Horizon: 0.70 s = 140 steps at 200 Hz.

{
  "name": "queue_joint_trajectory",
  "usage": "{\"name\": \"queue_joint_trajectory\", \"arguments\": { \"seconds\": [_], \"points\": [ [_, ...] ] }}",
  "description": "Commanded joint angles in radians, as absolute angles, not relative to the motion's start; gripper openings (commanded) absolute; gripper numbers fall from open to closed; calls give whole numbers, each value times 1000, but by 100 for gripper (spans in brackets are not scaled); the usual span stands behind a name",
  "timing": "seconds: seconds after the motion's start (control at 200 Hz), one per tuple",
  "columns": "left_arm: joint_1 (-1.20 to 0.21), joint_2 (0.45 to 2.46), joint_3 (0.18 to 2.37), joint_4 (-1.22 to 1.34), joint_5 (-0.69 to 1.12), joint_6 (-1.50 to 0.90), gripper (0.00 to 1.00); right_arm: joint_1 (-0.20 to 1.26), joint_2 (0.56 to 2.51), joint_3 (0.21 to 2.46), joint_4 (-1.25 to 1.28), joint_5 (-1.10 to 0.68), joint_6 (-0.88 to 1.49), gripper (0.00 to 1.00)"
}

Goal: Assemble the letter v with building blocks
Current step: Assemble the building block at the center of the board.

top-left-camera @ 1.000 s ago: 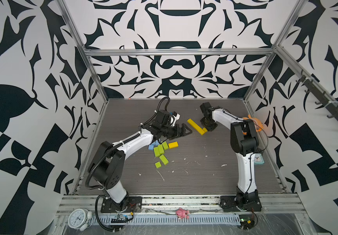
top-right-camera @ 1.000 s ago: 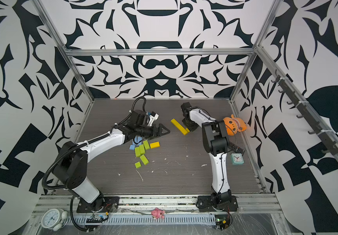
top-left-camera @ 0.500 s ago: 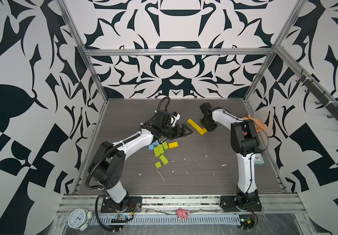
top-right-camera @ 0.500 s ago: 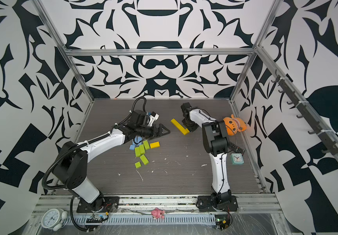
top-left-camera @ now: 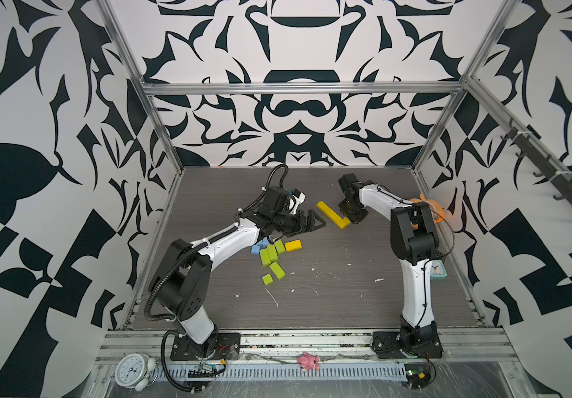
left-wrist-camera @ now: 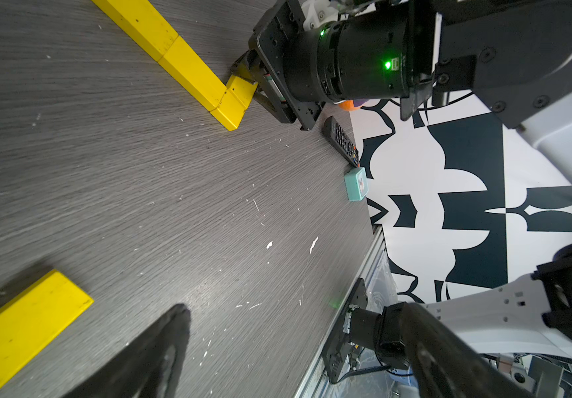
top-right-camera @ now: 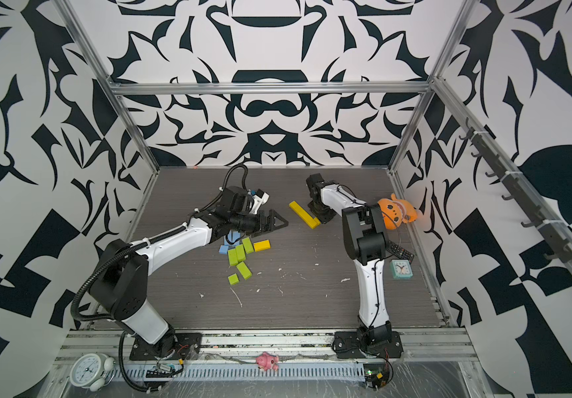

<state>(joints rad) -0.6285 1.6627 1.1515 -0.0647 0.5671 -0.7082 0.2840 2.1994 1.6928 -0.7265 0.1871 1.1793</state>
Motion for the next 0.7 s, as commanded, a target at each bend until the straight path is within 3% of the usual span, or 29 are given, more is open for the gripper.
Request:
{"name": "queue_joint_trajectory", "arguments": {
  "seconds": [0.0,0.695],
  "points": [
    [-632,1666,1150,-72,582,-698,99,294,2169,1687,-733,161,1196,36],
    [-633,1667,1152,-75,584,-697,99,296,2163,1685,-727,155,1197,45]
  ]
}}
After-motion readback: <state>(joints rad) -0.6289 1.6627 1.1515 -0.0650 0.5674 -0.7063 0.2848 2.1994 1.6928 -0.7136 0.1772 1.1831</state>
